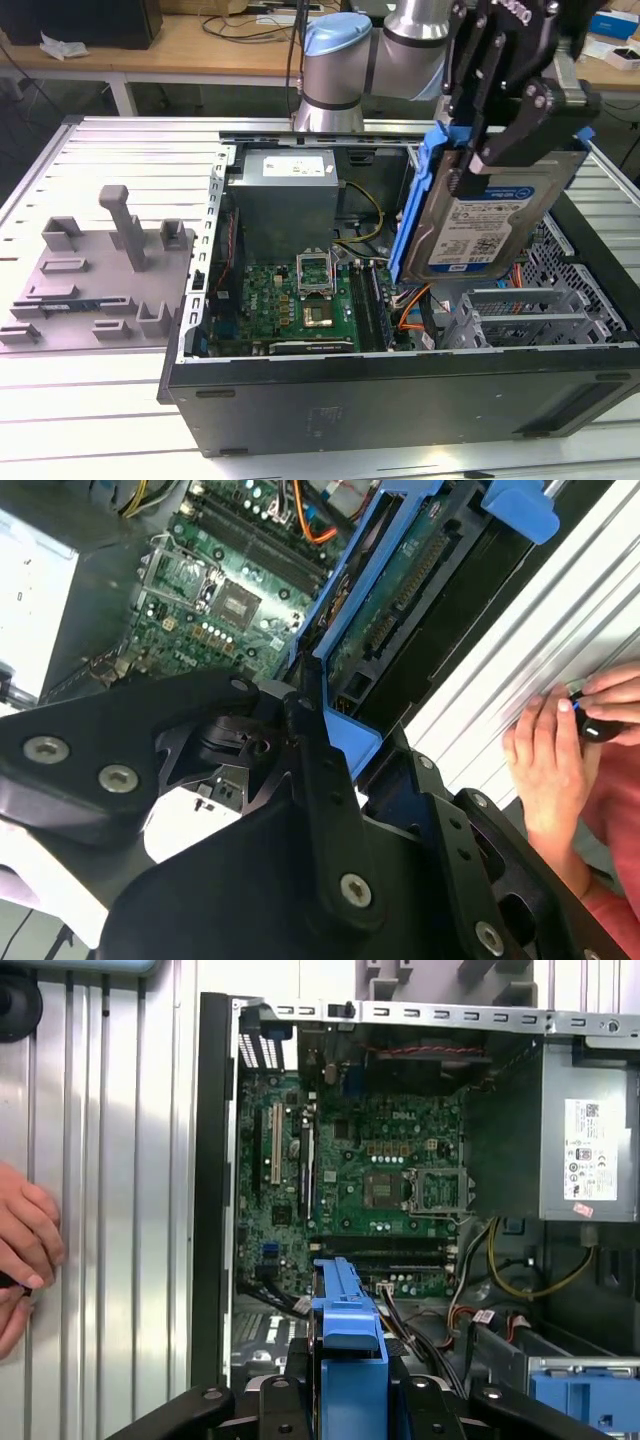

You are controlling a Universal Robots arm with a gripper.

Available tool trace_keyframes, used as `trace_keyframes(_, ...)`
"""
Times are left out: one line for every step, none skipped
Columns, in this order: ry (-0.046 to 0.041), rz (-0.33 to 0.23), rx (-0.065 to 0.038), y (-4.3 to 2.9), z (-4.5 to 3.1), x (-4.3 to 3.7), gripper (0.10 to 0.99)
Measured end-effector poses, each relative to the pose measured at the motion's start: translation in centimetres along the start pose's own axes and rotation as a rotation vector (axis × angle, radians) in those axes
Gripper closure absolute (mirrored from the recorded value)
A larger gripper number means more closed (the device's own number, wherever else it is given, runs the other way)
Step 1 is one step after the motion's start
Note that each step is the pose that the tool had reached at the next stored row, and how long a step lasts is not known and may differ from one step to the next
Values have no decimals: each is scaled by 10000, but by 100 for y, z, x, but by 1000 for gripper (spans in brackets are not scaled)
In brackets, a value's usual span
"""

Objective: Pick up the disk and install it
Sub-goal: 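Insert the disk into the insertion slot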

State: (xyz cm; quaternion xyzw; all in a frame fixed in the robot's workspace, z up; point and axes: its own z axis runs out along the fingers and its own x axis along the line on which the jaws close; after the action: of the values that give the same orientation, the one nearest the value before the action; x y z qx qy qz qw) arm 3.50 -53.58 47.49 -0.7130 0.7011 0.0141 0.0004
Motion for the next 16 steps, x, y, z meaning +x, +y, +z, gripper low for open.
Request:
trace_keyframes(0, -1, 0, -20, 1, 4, 722)
trace_keyframes(0, 0, 0, -50, 2, 10, 722)
trace_keyframes(0, -1, 0, -71, 3, 15, 722)
trace_keyframes(0, 1, 0, -103, 5, 24, 722)
trace_keyframes(0, 1, 0, -124, 7, 30, 722)
trace_keyframes(0, 2, 0, -147, 9, 37, 722)
trace_keyframes(0, 1, 0, -167, 11, 43, 722)
trace_keyframes(0, 1, 0, -197, 14, 52, 722)
trace_keyframes(0, 1, 0, -220, 16, 58, 722)
trace_keyframes(0, 1, 0, -245, 18, 66, 722)
trace_keyframes(0, 3, 0, -267, 20, 73, 722)
trace_keyframes(0, 3, 0, -298, 22, 81, 722)
trace_keyframes(0, 3, 0, -318, 24, 87, 722)
trace_keyframes(0, 3, 0, -341, 25, 92, 722)
trace_keyframes(-1, 3, 0, -361, 26, 97, 722)
trace_keyframes(-1, 3, 0, -384, 27, 101, 722)
